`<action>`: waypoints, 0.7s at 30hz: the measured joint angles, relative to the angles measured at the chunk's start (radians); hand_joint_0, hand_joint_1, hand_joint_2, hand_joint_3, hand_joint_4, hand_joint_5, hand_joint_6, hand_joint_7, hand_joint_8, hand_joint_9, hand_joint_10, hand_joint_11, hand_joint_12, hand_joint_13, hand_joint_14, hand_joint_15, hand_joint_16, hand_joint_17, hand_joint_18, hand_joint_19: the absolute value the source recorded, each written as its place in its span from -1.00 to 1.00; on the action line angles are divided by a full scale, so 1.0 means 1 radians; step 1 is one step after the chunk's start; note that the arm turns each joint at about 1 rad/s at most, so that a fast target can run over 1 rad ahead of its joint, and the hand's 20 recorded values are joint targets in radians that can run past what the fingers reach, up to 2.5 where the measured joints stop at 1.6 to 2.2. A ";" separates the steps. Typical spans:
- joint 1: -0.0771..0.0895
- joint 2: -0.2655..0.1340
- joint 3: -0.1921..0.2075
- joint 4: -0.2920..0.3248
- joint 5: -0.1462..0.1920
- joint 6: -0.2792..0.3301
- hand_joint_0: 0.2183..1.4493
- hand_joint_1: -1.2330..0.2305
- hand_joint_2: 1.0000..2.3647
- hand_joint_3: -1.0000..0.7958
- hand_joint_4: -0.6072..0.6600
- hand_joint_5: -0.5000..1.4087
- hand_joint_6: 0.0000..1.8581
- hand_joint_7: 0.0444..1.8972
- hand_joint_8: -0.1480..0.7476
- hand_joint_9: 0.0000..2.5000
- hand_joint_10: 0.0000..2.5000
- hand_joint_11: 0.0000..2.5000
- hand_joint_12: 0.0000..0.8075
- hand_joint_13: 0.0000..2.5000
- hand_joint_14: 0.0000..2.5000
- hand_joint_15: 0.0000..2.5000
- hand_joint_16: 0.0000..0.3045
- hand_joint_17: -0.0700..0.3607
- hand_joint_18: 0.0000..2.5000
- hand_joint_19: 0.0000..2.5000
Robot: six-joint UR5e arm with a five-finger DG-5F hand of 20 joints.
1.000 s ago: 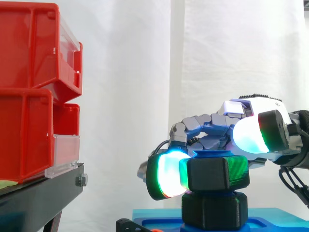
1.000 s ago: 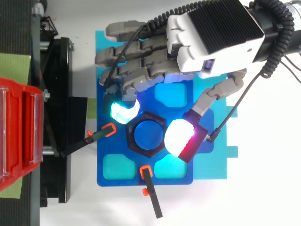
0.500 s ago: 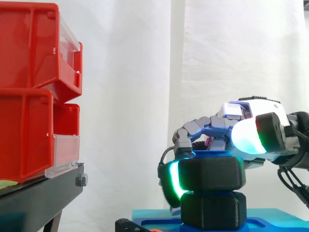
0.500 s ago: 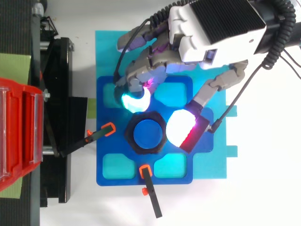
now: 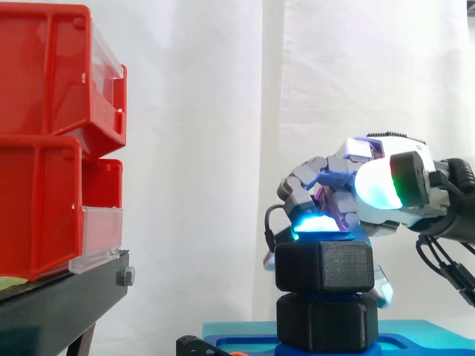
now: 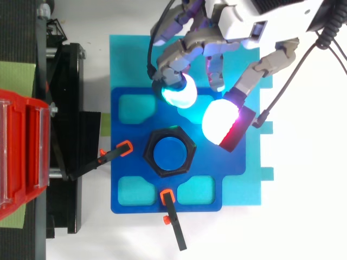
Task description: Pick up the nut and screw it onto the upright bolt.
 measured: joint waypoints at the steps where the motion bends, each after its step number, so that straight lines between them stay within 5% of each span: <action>1: -0.002 0.000 0.008 -0.007 -0.004 0.000 -0.61 0.21 -1.00 -0.44 0.23 -0.53 -0.46 0.41 -0.13 0.10 -0.99 -0.83 -0.40 -0.25 -1.00 -0.96 -0.85 -0.43 -0.54 -1.00; 3: -0.006 0.000 0.029 -0.025 -0.013 0.000 -0.62 0.22 -1.00 -0.44 0.31 -0.59 -0.46 0.13 -0.12 -0.08 -1.00 -0.92 -0.34 -0.36 -1.00 -0.97 -0.82 -0.38 -0.66 -1.00; 7: -0.007 0.000 0.072 -0.056 -0.023 0.000 -0.64 0.24 -1.00 -0.44 0.17 -0.67 -0.46 -0.22 -0.15 -0.43 -1.00 -1.00 -0.26 -0.58 -1.00 -1.00 -0.77 -0.31 -0.87 -1.00; 15: 0.010 -0.005 0.091 -0.043 -0.030 0.000 -0.64 0.24 -1.00 -0.44 0.08 -0.71 -0.46 -0.39 -0.21 -0.62 -1.00 -1.00 -0.24 -0.71 -1.00 -1.00 -0.76 -0.30 -1.00 -1.00; 21: 0.039 -0.038 0.090 -0.034 -0.027 0.016 -0.64 0.26 -1.00 -0.44 0.06 -0.72 -0.46 -0.42 -0.23 -0.71 -1.00 -1.00 -0.23 -0.77 -1.00 -1.00 -0.76 -0.29 -1.00 -1.00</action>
